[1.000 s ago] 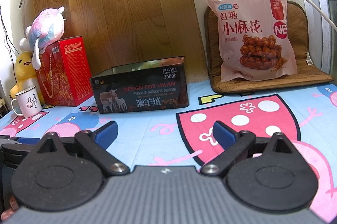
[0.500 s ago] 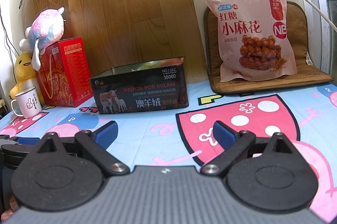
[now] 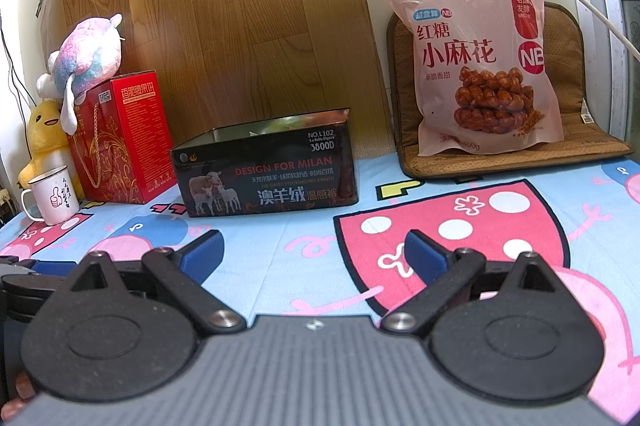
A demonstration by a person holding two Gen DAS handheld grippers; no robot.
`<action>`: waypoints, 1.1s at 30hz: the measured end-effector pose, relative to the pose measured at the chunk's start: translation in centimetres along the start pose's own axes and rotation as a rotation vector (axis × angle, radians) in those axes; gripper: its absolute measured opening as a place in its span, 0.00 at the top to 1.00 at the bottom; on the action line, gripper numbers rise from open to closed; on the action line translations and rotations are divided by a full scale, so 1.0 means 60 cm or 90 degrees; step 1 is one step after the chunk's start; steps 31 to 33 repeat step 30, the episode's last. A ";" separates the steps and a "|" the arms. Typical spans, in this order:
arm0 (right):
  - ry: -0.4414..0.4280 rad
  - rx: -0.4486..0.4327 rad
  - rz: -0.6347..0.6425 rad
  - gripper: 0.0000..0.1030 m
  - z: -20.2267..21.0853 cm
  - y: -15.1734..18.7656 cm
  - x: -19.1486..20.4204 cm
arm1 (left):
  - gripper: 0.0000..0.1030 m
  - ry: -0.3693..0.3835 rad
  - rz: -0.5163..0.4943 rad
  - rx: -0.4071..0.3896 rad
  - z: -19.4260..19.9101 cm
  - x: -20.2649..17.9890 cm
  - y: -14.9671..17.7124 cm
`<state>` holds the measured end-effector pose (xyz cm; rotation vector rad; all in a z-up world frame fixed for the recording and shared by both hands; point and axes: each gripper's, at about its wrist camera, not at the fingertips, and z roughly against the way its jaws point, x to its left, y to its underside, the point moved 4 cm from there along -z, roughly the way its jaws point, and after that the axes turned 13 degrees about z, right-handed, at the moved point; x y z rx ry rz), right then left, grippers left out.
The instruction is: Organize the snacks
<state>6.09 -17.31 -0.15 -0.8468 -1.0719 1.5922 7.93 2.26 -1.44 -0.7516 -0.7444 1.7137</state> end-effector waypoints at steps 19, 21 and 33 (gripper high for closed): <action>0.000 0.000 0.000 0.05 0.000 0.000 0.000 | 0.00 0.000 -0.002 -0.001 0.001 -0.001 0.000; 0.000 0.000 0.000 0.05 0.000 0.000 0.000 | 0.00 0.001 -0.001 0.000 0.000 -0.001 -0.001; 0.000 0.000 0.000 0.05 0.000 0.000 0.000 | 0.00 0.009 -0.007 -0.010 0.003 -0.004 -0.001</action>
